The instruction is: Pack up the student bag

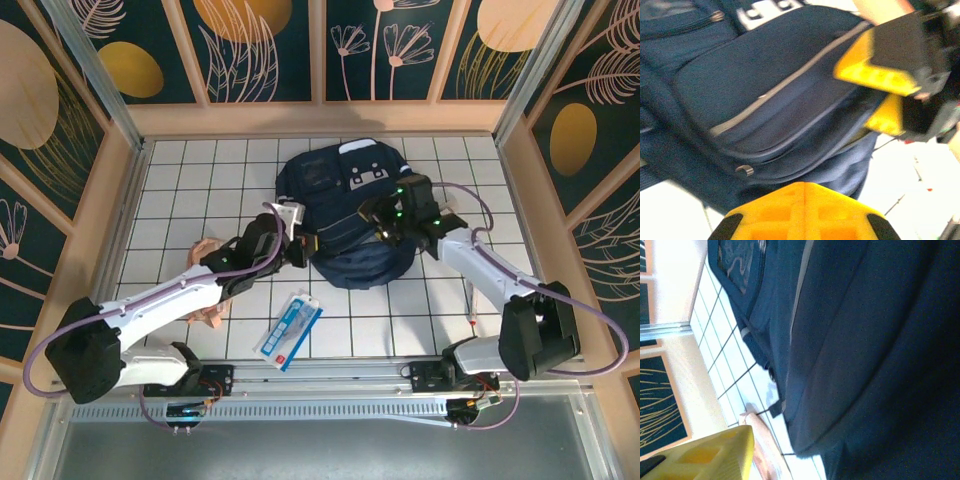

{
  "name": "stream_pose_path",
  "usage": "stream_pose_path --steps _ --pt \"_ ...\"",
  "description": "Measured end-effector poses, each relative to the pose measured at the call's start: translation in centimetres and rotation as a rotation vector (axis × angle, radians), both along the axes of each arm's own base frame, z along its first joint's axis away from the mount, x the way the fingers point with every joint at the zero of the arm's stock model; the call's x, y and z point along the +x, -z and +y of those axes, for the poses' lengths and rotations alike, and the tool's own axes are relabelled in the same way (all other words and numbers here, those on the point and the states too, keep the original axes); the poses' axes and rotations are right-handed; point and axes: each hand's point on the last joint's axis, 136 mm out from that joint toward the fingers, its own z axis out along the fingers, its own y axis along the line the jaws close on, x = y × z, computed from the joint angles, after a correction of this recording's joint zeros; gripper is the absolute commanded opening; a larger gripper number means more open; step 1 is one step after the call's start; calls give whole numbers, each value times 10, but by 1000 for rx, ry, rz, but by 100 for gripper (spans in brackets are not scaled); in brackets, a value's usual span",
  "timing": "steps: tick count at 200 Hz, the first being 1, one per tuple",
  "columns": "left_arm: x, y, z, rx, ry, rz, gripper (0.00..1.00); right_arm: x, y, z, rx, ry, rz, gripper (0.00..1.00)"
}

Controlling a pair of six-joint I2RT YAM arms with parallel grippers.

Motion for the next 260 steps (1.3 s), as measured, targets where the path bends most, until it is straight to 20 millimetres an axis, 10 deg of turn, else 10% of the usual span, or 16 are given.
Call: stream_pose_path --steps 71,94,108,147,207,260 --pt "-7 27 -7 5 23 56 0 -3 23 6 -92 115 25 55" --pt "-12 38 -1 18 15 77 0 -9 36 10 -130 144 41 15" --pt "-13 36 2 16 16 68 32 -11 39 11 -129 163 48 0" --pt "-21 18 14 26 49 -46 59 -2 21 13 -75 165 48 0" --pt "-8 12 36 91 37 -185 68 16 -30 5 87 132 25 0" --pt "-18 52 3 93 219 -82 64 16 -37 0 127 128 38 0"
